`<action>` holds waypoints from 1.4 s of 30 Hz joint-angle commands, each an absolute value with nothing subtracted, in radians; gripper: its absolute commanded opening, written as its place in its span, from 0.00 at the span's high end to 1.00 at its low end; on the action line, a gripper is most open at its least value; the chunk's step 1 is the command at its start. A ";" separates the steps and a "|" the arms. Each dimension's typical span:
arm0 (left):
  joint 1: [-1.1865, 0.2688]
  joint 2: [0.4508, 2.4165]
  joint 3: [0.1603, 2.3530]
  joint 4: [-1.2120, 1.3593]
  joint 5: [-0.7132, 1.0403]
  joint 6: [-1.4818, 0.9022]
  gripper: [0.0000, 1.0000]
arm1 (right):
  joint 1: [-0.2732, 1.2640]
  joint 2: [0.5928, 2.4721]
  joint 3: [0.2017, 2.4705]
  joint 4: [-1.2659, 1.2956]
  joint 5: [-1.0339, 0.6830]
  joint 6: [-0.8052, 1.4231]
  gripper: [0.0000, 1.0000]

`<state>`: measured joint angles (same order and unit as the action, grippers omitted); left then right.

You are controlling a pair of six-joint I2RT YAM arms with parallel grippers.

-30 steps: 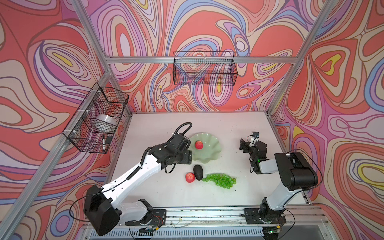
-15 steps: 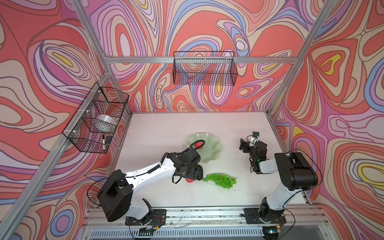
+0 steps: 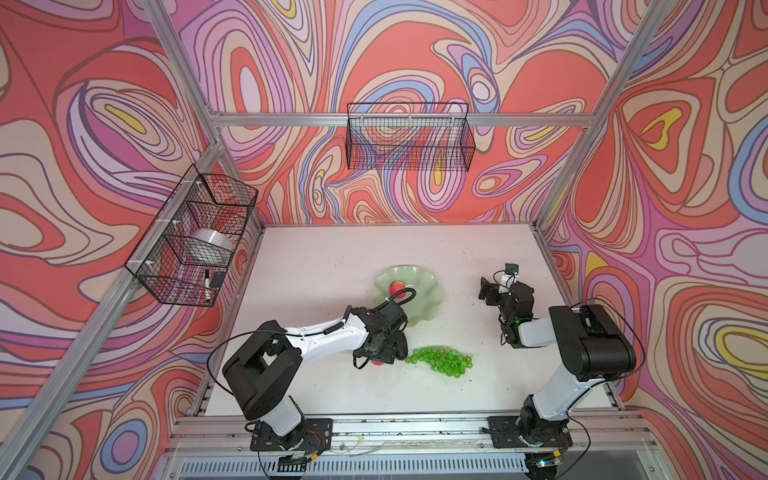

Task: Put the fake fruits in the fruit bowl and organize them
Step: 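Lower the left gripper onto the second red apple and grasp it, then carry the second apple with the left gripper and drop it in the bowl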

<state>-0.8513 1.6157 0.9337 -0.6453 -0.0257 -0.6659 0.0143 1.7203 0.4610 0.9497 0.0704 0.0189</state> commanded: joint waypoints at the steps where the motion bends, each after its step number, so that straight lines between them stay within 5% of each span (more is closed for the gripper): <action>1: -0.856 1.612 0.912 -0.646 -0.033 -0.702 0.36 | 0.011 1.713 0.471 0.952 0.074 0.016 0.02; 5: -0.855 1.533 0.906 -0.688 -0.075 -0.703 0.48 | 0.010 1.713 0.471 0.953 0.073 0.015 0.02; 14: -0.854 1.386 1.131 -0.820 -0.200 -0.553 0.50 | 0.011 1.713 0.471 0.952 0.073 0.016 0.02; 26: -0.824 1.911 1.676 -0.756 -0.176 -0.387 0.52 | 0.010 1.713 0.471 0.953 0.074 0.015 0.02; 42: -0.775 2.218 1.854 -0.711 -0.144 -0.417 0.51 | 0.009 1.714 0.471 0.952 0.072 0.015 0.01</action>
<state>-0.7837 2.1769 1.8278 -0.7090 -0.1356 -0.4122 0.0139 1.7203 0.4610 0.9497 0.0704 0.0189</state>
